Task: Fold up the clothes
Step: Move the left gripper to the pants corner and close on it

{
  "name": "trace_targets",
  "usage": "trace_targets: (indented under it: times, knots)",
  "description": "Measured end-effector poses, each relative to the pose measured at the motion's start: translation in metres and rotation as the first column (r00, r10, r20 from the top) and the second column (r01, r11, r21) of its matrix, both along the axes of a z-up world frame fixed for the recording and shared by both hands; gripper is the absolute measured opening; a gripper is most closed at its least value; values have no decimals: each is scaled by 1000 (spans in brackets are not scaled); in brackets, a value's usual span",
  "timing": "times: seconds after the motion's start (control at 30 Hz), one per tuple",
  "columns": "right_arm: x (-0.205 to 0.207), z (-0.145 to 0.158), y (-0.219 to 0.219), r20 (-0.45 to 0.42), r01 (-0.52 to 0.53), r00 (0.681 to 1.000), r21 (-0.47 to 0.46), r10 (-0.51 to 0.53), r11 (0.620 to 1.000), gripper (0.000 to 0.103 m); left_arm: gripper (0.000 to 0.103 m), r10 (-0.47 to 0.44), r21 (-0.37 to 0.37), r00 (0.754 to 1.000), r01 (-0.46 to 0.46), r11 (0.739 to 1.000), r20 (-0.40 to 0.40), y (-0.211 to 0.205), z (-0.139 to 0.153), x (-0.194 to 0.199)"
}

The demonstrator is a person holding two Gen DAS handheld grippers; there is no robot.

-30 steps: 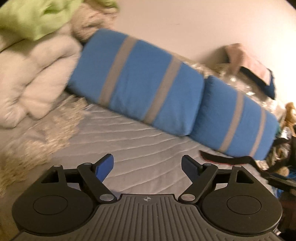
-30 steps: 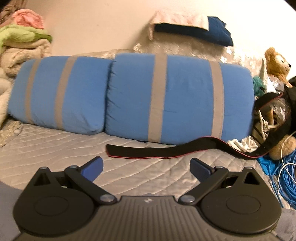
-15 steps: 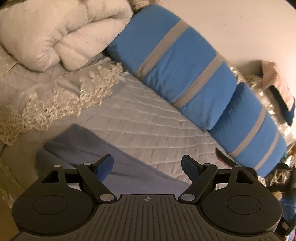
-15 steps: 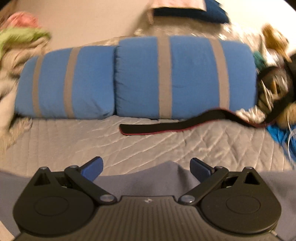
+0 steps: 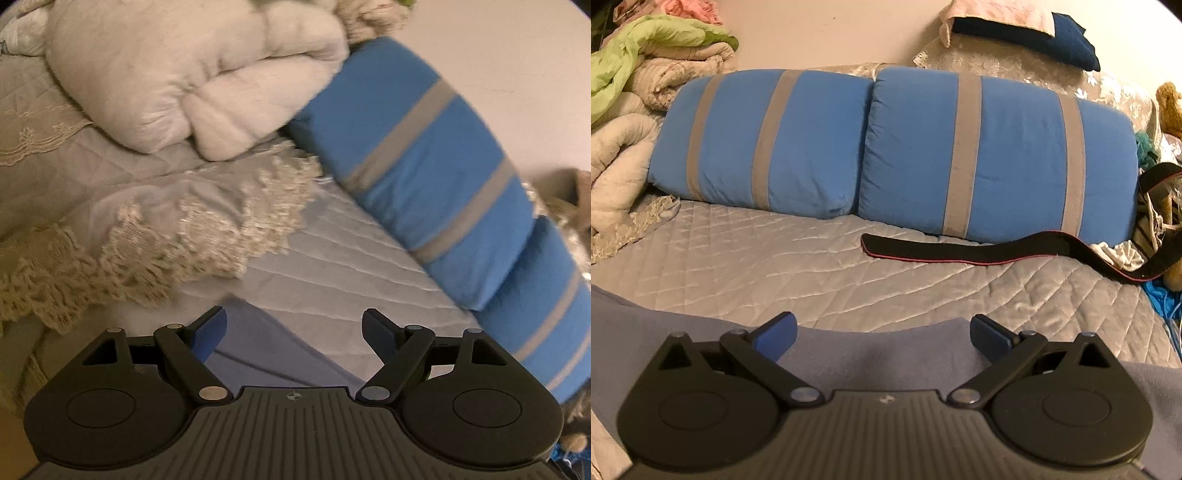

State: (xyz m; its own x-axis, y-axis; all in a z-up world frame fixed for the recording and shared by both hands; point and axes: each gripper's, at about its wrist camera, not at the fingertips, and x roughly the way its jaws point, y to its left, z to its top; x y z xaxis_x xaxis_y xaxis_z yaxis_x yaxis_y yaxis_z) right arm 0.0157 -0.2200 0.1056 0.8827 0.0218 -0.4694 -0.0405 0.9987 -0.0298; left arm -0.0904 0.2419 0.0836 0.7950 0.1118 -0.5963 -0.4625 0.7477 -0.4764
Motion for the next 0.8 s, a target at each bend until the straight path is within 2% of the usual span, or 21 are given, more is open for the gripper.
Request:
trace_targets:
  times: [0.13,0.2,0.27,0.4,0.47,0.5,0.57,0.6,0.8]
  knots:
    - [6,-8,0,-17,1,1000,-34,-1,999,103,78,38,51,998,-35,998,-40,13,-8,2]
    - [9,-11,-2,-33,15,999,-39,-17,999,103,69,28,39,997,-25,999,-77,18,-13,1]
    - [9,-11,-3,-37,23,999,-28,-24,999,103,54,26,27,995,-24,999,-101,21,-15,-1]
    - [8,-10,2,-25,4,1000,-47,-5,999,103,46,17,27,989,-13,1000,-150,23,-13,-4]
    - [8,-11,6,-25,-6,1000,-68,4,998,103,28,9,15,982,-6,1000,-186,24,-15,-4]
    - [7,-11,7,-25,-12,1000,-74,10,997,103,24,7,10,980,-5,1000,-200,24,-16,-4]
    - [6,-11,8,-20,-17,1000,-76,16,997,103,4,12,35,975,-4,999,-223,22,-15,-5]
    - [6,-10,8,-17,-19,1000,-77,17,997,103,0,16,51,975,-5,999,-221,21,-13,-6]
    - [3,-9,9,-7,-22,1000,-86,22,996,103,0,50,206,985,-15,978,-167,8,9,-11]
